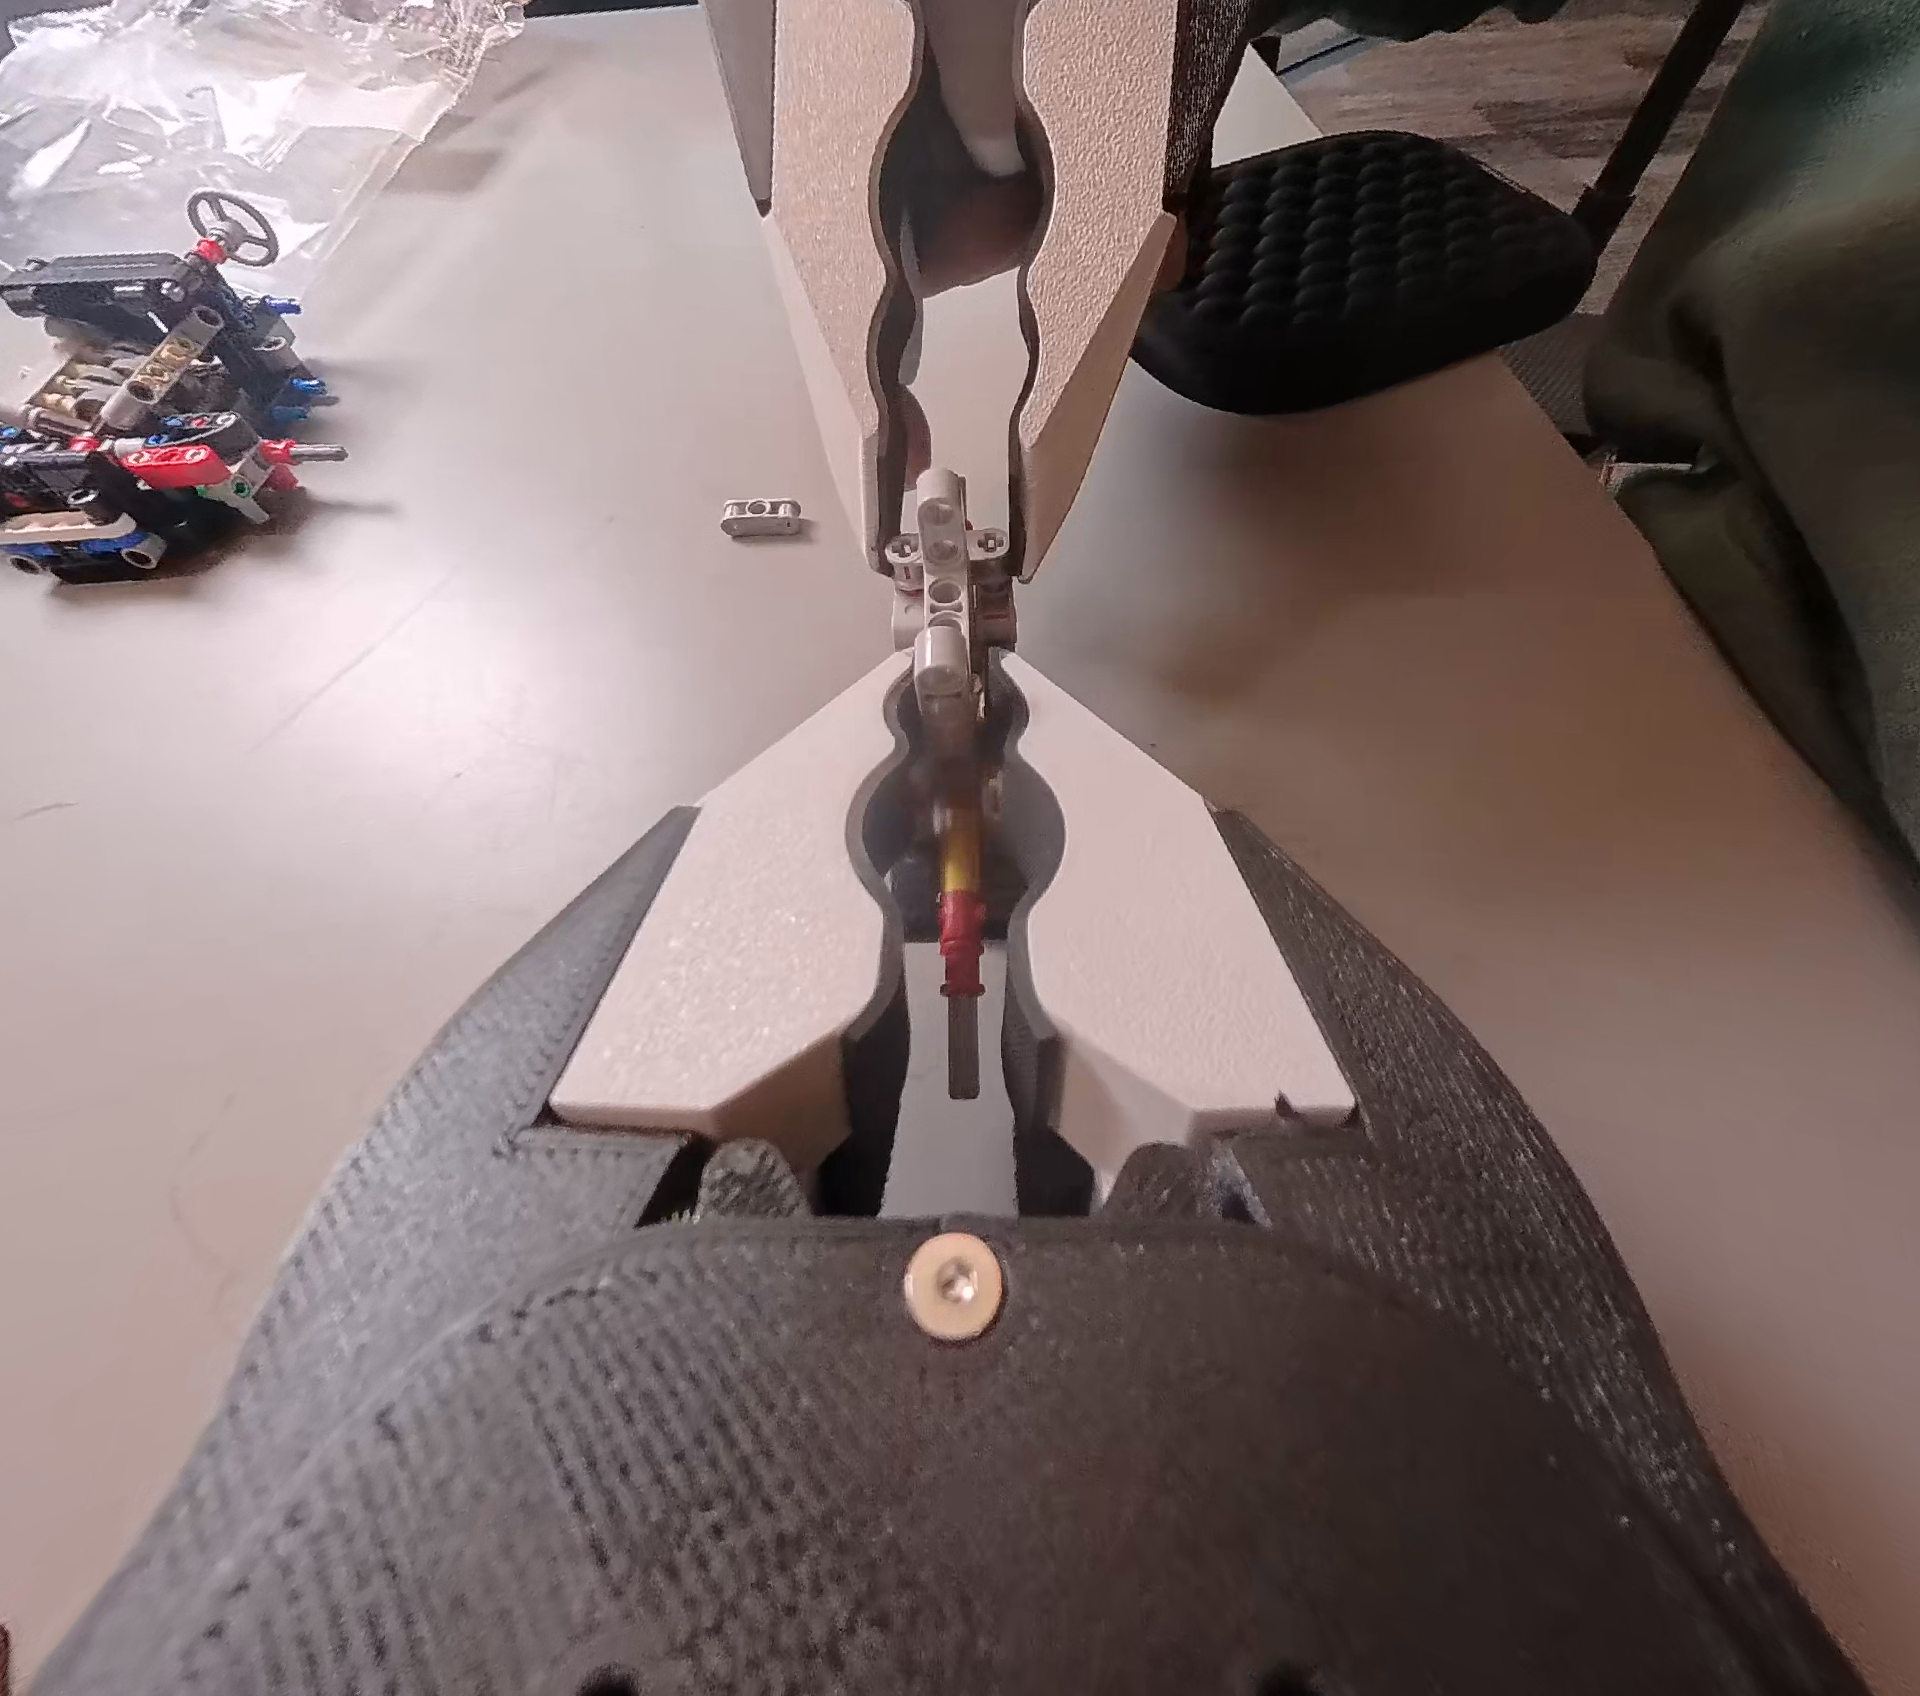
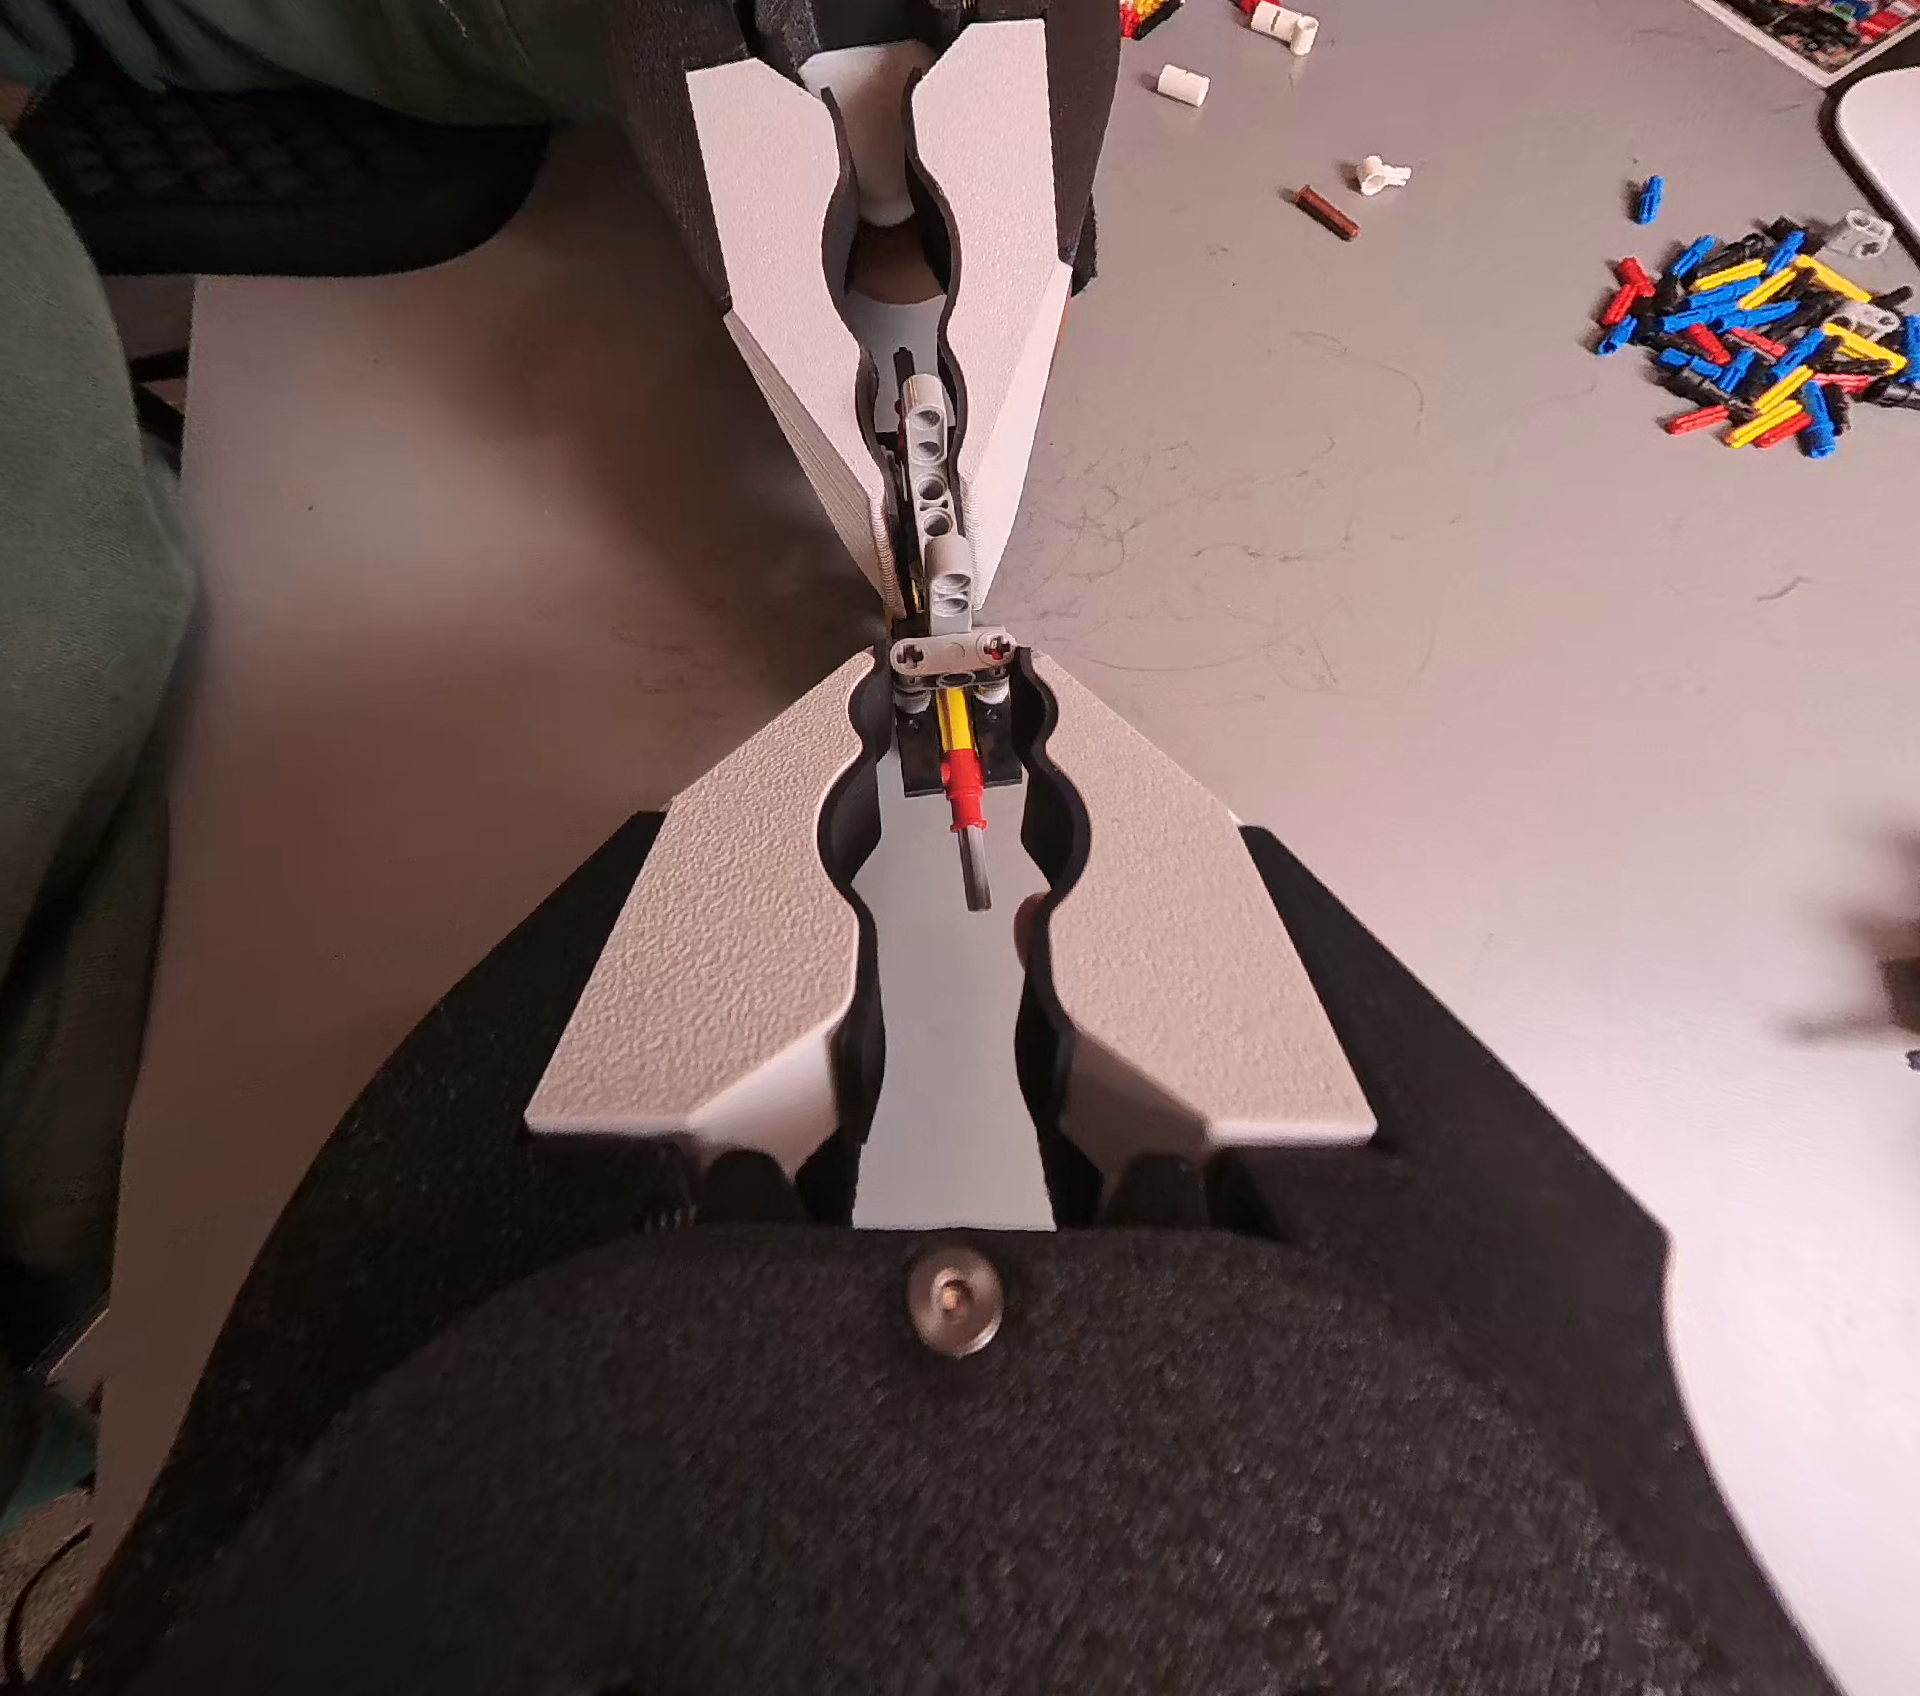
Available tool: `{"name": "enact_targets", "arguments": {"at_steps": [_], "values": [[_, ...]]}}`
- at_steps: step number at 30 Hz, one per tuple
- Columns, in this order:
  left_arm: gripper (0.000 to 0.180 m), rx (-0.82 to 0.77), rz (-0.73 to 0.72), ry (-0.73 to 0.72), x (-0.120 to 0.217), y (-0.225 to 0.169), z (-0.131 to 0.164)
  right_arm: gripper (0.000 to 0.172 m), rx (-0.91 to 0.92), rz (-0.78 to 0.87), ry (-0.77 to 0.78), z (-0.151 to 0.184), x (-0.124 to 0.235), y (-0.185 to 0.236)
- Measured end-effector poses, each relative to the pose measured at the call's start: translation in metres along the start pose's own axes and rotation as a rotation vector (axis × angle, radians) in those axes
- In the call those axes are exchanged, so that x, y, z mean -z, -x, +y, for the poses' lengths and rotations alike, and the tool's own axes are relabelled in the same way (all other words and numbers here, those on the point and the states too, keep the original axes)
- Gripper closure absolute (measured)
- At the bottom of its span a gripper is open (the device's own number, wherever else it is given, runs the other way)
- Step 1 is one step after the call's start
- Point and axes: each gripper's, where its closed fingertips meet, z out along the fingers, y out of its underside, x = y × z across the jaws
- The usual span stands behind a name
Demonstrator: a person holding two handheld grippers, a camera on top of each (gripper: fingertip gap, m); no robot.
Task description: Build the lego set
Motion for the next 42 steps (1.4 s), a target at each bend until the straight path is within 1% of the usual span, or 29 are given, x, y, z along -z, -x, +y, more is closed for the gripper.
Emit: {"name": "enact_targets", "arguments": {"at_steps": [10,13,14,16,19,21,35,42], "values": [[0.171,0.002,0.004,-0.005,0.002,0.000,0.000,0.151,-0.019,-0.008,0.012,-0.001,-0.002,-0.001],[0.158,0.000,0.022,-0.050,0.008,-0.003,-0.010,0.151,-0.026,-0.010,0.011,0.000,-0.001,-0.002],[0.157,-0.002,0.019,-0.070,0.010,-0.002,-0.014,0.151,-0.024,-0.008,0.011,0.000,-0.001,-0.001],[0.160,-0.011,0.008,-0.072,0.012,-0.001,-0.016,0.151,-0.014,-0.002,0.012,0.000,-0.001,-0.001],[0.165,-0.053,-0.027,0.001,0.006,0.000,-0.008,0.151,0.001,0.004,0.019,-0.001,-0.001,0.001],[0.173,-0.071,-0.043,0.029,0.004,0.000,-0.006,0.150,0.017,0.007,0.029,0.000,-0.001,0.002],[0.174,-0.054,-0.011,0.003,0.005,-0.001,-0.005,0.151,0.042,0.008,0.082,0.001,-0.003,0.003],[0.174,-0.050,-0.002,-0.007,0.006,-0.002,-0.005,0.151,0.037,-0.003,0.081,0.001,-0.004,0.004]]}}
